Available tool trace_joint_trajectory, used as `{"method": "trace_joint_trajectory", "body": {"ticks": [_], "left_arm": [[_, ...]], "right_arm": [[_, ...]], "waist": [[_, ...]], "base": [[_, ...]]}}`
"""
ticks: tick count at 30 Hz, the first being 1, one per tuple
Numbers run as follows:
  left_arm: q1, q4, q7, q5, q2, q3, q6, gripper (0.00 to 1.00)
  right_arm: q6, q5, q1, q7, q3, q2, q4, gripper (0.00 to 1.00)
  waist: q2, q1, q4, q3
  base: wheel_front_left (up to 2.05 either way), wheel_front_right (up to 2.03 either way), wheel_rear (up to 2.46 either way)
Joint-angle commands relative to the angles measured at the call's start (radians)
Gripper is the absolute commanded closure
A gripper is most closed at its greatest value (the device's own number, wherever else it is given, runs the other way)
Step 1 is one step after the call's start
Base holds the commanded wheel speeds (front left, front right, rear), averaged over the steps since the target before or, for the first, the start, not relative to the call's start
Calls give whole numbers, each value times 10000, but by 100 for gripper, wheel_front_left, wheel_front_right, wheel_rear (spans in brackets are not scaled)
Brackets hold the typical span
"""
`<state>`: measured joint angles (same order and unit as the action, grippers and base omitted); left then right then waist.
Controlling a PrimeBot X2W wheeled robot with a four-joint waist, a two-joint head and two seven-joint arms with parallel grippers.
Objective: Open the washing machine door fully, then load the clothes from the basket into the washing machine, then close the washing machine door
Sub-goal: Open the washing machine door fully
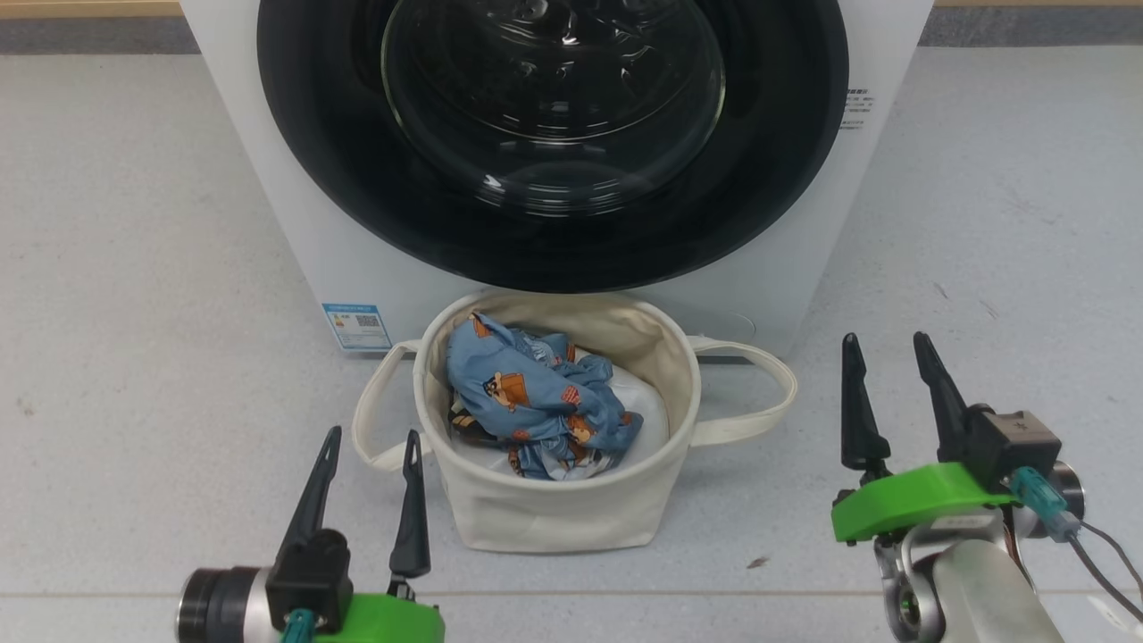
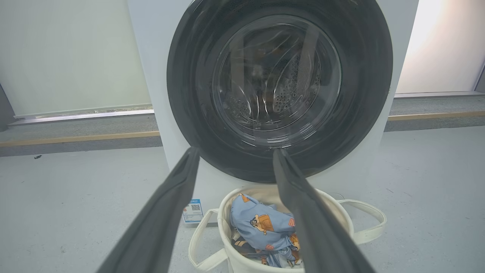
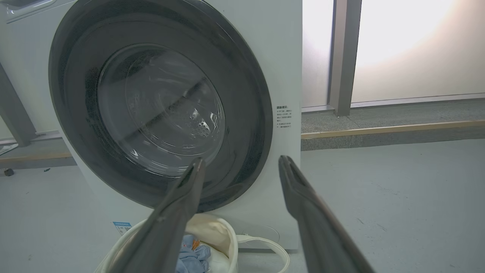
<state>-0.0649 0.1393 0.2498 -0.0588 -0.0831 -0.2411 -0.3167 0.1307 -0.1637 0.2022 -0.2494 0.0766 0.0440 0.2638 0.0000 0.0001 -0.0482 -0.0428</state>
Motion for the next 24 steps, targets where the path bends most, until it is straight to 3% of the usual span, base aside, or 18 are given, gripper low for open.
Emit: {"method": "trace_joint_trajectory", "body": {"ticks": [1, 24], "left_arm": [[-473, -236, 120, 119, 49, 351, -34, 0], [-339, 10, 120, -519, 317, 889, 514, 0]], "right_arm": [[0, 71, 314, -124, 258, 62, -297, 0], [0, 406, 291, -124, 111, 62, -349, 0]], "waist": [[0, -1, -2, 18], [0, -1, -36, 42]], "base": [[0, 0, 0], [0, 0, 0]]}}
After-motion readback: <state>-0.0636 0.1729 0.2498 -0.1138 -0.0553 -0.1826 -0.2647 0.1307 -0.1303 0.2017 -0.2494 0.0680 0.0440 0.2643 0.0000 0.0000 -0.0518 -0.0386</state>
